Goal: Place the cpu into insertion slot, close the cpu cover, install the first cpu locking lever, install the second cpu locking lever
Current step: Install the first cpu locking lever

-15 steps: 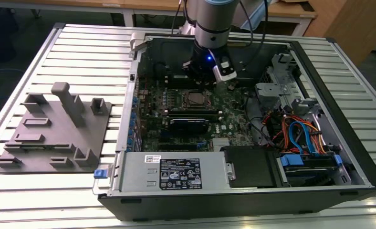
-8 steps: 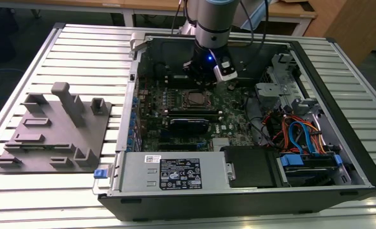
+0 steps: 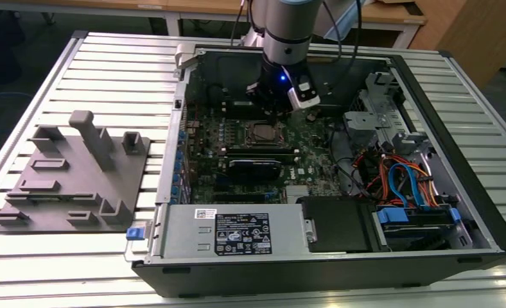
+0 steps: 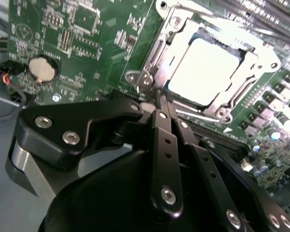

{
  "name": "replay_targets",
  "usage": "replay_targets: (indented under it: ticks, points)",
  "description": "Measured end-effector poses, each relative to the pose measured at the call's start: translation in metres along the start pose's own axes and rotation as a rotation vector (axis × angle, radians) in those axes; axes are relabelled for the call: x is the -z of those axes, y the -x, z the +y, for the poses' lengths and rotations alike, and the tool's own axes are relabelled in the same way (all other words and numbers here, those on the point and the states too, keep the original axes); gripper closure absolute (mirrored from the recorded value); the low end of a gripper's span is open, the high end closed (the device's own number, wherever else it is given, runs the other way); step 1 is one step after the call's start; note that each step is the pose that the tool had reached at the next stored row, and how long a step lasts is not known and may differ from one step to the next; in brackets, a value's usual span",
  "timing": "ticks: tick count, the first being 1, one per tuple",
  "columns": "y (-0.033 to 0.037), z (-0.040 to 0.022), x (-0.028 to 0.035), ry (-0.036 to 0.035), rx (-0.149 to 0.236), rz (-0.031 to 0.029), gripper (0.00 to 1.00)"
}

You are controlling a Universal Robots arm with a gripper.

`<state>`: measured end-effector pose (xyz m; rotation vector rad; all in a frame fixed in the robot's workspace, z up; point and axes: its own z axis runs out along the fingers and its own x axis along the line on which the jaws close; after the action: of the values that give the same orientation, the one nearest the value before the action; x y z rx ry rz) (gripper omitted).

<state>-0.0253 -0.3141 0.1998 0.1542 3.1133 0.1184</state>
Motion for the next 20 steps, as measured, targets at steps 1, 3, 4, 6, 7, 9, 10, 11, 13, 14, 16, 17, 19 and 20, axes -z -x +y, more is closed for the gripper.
replay_targets:
  ticks: [1, 3, 4, 6, 7, 9, 10, 11, 13, 14, 16, 17, 19, 20]
  points:
    - [0.0, -0.0001, -0.001, -0.0029, 0.0, -0.0003, 0.9]
    - [-0.0001, -0.0005, -0.0025, -0.0091, 0.0, -0.0002, 0.9]
    - [-0.0001, -0.0005, -0.0033, -0.0108, 0.0, -0.0002, 0.9]
    - [0.0, -0.0006, -0.0046, -0.0122, 0.0, -0.0006, 0.9]
    - [-0.0001, -0.0008, -0.0046, -0.0124, 0.0, -0.0005, 0.9]
    - [-0.0001, -0.0008, -0.0046, -0.0126, 0.0, -0.0008, 0.9]
    - [-0.0001, -0.0009, -0.004, -0.0125, 0.0, -0.0007, 0.9]
    - [0.0001, -0.0005, -0.0032, -0.0113, 0.0, -0.001, 0.9]
    - [0.0003, 0.0002, 0.0, -0.0079, 0.0, -0.0017, 0.9]
    - [0.0003, 0.0004, 0.0026, -0.0078, 0.0, -0.0013, 0.9]
    - [-0.0001, 0.0005, 0.007, -0.0067, 0.0, -0.0009, 0.9]
    - [-0.0008, 0.0005, 0.0083, -0.0057, 0.0, -0.0007, 0.9]
    - [-0.004, 0.0003, 0.0096, -0.0025, 0.0, -0.0005, 0.9]
    - [-0.0065, 0.0001, 0.0097, 0.0001, 0.0, -0.0002, 0.9]
